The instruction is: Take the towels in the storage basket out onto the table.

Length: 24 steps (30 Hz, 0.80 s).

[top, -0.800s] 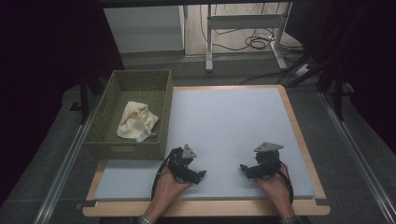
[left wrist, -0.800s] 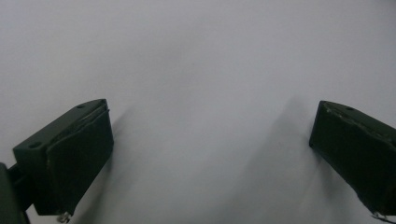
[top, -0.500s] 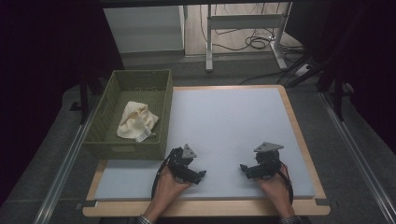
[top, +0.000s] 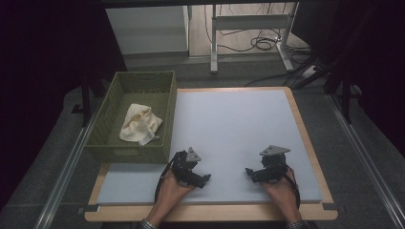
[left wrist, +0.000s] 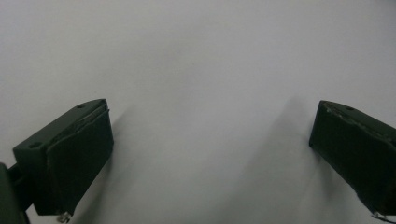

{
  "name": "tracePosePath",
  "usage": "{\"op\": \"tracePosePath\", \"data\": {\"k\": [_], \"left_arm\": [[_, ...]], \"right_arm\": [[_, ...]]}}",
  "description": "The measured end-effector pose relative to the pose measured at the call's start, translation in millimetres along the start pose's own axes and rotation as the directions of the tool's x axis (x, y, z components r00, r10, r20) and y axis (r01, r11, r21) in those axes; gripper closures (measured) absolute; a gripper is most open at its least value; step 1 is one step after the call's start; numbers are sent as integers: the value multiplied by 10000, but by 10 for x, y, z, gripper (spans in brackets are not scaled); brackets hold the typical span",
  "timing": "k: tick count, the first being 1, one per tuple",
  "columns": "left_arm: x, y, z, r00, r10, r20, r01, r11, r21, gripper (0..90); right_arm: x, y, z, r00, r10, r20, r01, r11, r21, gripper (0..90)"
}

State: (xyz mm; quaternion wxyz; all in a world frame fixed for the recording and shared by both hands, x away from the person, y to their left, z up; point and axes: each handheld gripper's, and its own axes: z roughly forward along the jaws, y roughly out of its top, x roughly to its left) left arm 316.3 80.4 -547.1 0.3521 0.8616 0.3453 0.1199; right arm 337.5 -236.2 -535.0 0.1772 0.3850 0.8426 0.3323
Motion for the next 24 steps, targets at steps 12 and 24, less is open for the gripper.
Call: {"op": "tracePosePath", "data": {"k": [12, 24], "left_arm": [[-7, 2, -11, 10000, 1, 16, -1, 10000, -56, 15], [-16, 265, -102, 9991, 281, 302, -275, 9994, -185, 20]], "right_arm": [[2, -1, 0, 10000, -11, 7, 11, 10000, -8, 0], [1, -1, -1, 10000, -13, 0, 13, 10000, -16, 0]]}}
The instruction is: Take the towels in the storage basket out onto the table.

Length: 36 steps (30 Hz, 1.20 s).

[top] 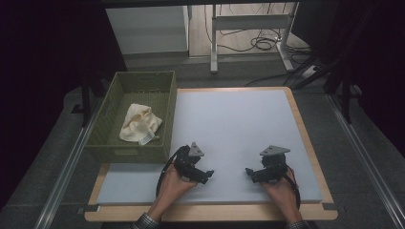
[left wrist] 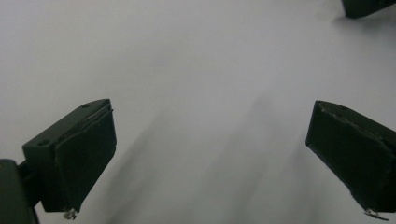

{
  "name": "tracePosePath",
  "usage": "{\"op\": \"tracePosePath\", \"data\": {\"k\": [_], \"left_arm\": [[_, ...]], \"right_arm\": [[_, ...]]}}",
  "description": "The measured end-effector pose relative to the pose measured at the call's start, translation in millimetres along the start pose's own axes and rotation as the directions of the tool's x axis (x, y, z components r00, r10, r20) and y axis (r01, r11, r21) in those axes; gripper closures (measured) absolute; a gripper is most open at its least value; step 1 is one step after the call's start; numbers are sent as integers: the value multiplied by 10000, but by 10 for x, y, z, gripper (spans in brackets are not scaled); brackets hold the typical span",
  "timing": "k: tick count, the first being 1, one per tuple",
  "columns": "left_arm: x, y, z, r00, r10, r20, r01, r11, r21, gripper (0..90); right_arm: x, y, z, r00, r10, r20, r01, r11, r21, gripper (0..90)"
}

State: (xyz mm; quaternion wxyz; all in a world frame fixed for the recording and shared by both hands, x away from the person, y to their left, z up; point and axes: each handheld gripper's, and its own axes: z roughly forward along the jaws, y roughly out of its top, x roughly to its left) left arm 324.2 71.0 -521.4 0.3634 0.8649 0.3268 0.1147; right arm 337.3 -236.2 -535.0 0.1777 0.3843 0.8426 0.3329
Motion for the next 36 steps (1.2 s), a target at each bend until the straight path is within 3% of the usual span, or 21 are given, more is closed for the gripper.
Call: {"op": "tracePosePath", "data": {"k": [8, 24, 36], "left_arm": [[21, 159, -3, 9990, 165, 424, -164, 9999, -26, 27], [103, 585, -59, 9979, 244, 593, -241, 9997, -54, 29], [283, 928, -249, 9992, 202, 346, -202, 9998, -25, 33]], "right_arm": [[-1, -1, -1, 10000, 19, -9, -19, 10000, -7, 0], [-2, -1, 0, 10000, 19, -11, -19, 10000, -24, 0], [-3, -1, 0, 10000, 3, -14, -3, 10000, -20, 0]]}}
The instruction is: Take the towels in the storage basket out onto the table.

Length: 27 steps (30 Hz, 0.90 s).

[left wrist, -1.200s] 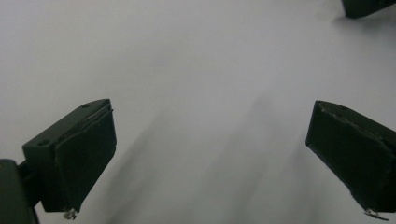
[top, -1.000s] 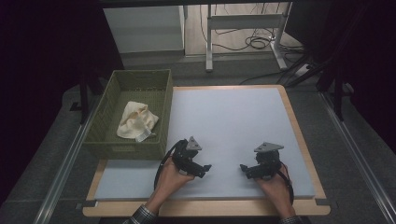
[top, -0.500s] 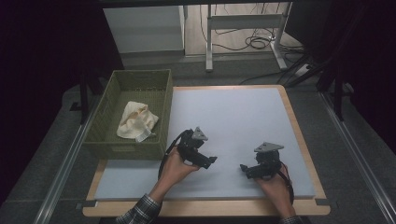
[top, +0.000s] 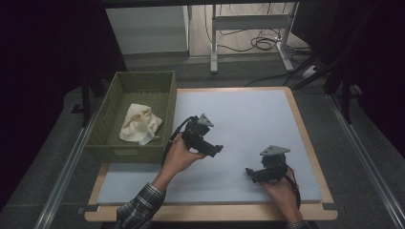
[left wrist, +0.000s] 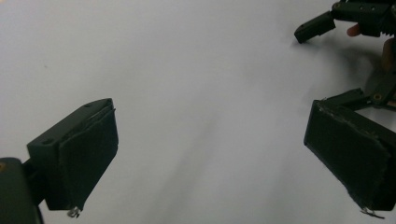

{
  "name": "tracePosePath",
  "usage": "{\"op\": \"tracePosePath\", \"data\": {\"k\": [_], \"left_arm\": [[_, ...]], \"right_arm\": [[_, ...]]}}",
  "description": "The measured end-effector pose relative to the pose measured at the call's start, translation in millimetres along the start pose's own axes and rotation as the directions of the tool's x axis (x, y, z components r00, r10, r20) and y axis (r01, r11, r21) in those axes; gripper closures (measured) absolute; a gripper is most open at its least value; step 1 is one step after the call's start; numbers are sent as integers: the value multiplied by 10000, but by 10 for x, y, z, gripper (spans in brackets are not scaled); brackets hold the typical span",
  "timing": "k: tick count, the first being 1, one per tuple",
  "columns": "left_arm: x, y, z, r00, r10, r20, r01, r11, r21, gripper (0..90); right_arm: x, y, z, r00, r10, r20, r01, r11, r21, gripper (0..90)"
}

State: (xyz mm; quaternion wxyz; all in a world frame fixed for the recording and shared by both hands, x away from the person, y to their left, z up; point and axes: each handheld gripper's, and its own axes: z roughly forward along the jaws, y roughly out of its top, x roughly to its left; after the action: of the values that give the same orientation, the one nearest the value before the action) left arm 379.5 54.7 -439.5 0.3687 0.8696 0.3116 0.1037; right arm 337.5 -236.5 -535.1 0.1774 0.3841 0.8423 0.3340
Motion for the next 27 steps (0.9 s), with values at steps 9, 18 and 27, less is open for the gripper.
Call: {"op": "tracePosePath", "data": {"k": [9, 18, 27], "left_arm": [[260, 172, -207, 9984, -240, -519, 252, 9994, 232, 32], [663, 178, -490, 9851, -831, -1506, 906, 9949, 438, 32], [948, 111, -733, 9684, -1262, -2152, 1362, 9901, 325, 32]], "right_arm": [[1, 0, 1, 10000, 7, -1, -7, 10000, -16, 0], [1, 0, 1, 10000, 7, -4, -7, 10000, -17, 0], [1, 0, 1, 10000, 10, -3, -10, 10000, -16, 0]]}}
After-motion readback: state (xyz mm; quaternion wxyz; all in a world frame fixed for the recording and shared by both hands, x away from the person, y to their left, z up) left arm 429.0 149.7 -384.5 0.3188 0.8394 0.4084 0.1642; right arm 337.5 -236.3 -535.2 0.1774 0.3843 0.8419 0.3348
